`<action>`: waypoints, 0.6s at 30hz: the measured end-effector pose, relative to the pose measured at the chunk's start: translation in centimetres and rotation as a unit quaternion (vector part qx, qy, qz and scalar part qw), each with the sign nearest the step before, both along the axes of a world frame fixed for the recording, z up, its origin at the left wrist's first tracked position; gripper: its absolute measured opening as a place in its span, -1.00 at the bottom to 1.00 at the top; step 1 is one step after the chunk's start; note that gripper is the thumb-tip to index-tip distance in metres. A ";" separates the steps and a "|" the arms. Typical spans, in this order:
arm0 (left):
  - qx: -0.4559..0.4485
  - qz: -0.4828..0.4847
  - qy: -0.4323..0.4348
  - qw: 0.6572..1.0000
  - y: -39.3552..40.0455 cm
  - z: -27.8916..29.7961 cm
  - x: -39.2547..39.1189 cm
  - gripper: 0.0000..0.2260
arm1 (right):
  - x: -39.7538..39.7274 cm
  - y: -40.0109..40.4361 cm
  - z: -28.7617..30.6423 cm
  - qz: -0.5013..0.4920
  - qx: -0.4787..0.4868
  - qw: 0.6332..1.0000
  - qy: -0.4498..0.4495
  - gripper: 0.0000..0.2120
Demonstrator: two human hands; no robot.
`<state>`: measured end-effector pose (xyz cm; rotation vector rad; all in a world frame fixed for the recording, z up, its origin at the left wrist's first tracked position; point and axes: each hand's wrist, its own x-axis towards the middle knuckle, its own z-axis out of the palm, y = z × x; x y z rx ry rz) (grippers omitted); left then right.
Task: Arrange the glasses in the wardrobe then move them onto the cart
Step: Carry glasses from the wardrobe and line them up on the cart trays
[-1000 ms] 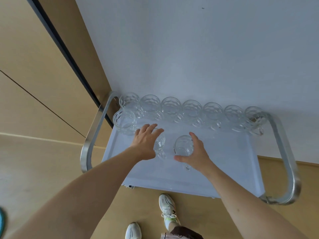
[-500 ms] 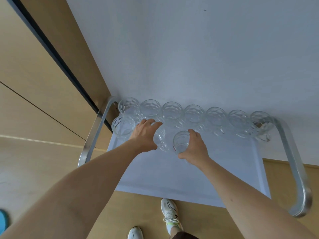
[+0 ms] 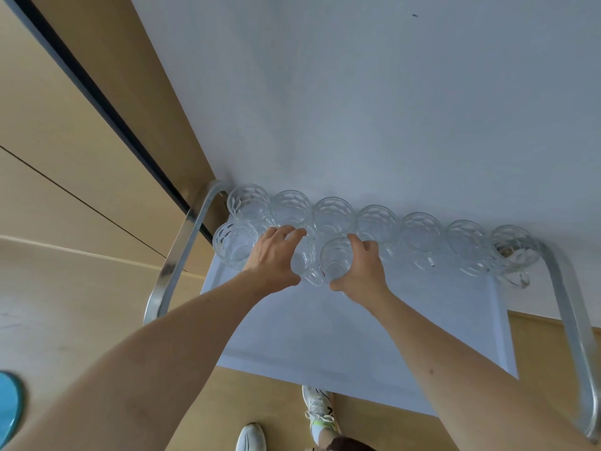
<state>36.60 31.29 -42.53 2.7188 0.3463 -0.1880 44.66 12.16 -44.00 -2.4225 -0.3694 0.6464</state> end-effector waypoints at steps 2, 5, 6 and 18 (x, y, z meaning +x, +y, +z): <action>-0.021 0.009 0.006 1.000 0.3 0.3 0.0 -0.14 | -0.1 0.4 -0.1 0.004 0.003 1.000 -0.004 0.06; -0.032 0.012 0.016 0.999 0.7 0.5 0.2 -0.14 | -0.1 0.7 -0.2 0.004 0.006 1.000 -0.010 0.06; -0.034 0.013 0.018 0.999 0.7 0.5 0.3 -0.15 | -0.1 0.8 -0.3 0.003 0.005 1.000 -0.012 0.06; 0.056 -0.030 0.016 0.998 0.4 -0.1 0.3 -0.16 | -0.4 0.6 -0.7 0.019 -0.001 0.999 -0.040 0.19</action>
